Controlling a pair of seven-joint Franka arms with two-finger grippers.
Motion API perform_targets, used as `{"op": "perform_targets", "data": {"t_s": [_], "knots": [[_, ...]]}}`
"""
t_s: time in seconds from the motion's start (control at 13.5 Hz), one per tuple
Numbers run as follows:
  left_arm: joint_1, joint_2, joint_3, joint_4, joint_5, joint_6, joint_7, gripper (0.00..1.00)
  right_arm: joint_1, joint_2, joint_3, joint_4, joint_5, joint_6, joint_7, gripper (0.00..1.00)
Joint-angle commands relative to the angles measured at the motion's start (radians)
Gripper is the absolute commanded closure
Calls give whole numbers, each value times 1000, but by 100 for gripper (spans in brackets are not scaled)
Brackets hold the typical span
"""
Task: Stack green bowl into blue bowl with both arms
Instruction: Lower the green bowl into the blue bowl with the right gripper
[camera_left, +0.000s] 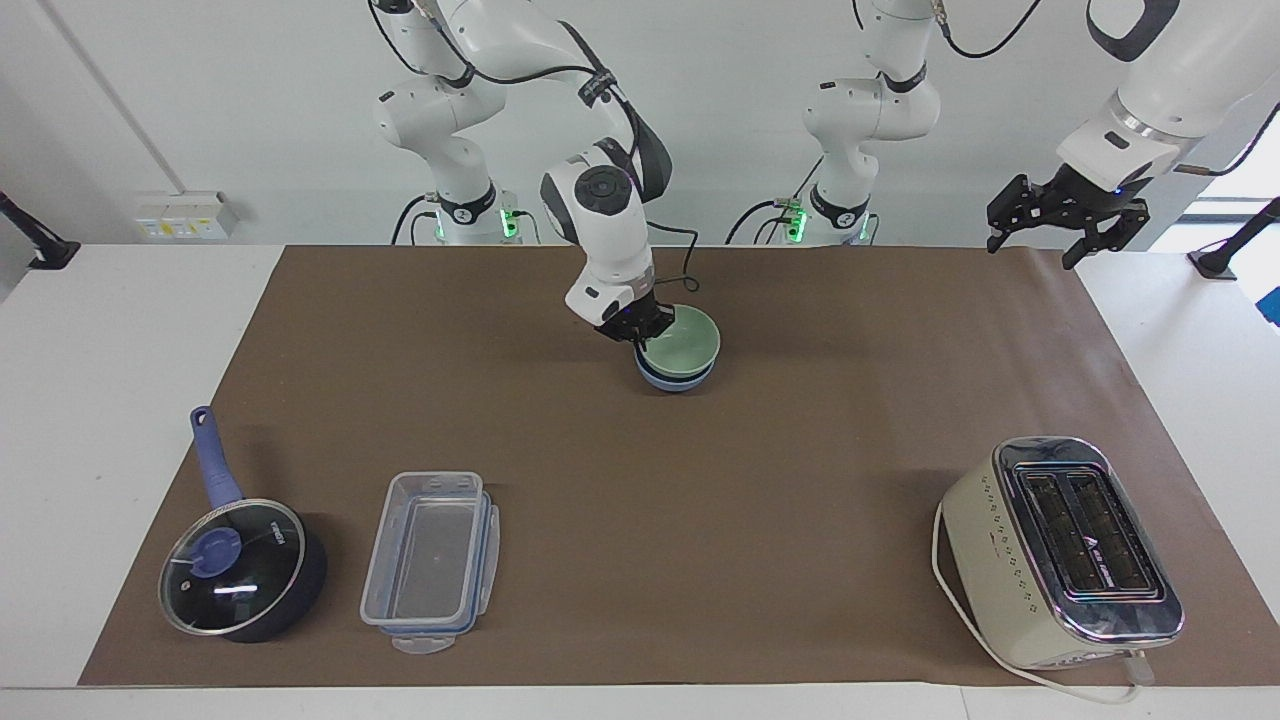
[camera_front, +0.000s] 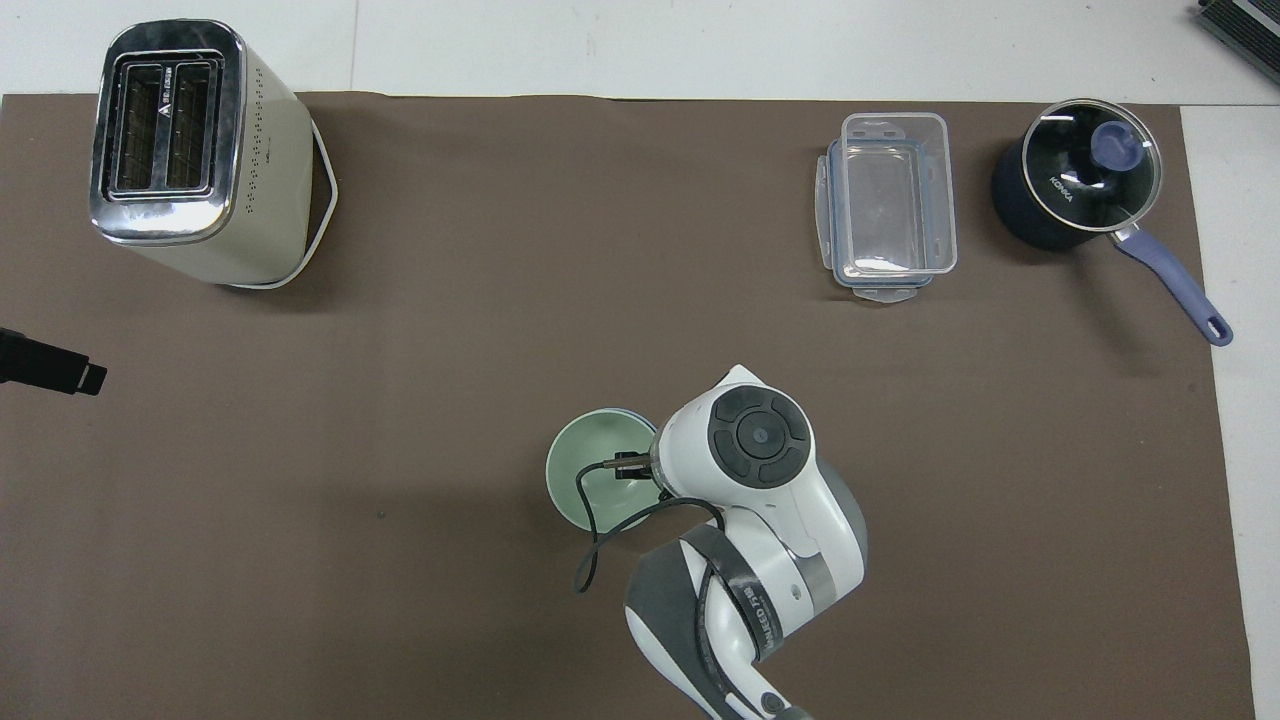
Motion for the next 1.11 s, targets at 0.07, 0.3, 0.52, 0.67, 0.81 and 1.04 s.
{"op": "perform_targets", "data": {"t_s": [0.07,0.3,0.52,0.67,0.81,1.04], "knots": [[-2,-21,-4,-22,15,-2,3,0,-11,-3,0,-10,26,22,-60,100],[-1,-21,-4,-22,15,-2,3,0,-16,1,0,-10,26,37,-80,100],[-1,-21,-5,-22,15,-2,3,0,-16,1,0,-10,26,37,-89,100],[-2,-21,-5,-22,15,-2,3,0,-17,1,0,-11,26,38,-103,100],[-1,-21,-5,-22,14,0,3,0,-26,1,-2,-11,26,37,-114,70],[-2,-21,-5,-19,13,0,3,0,-26,7,-2,-5,26,38,-114,0]]}}
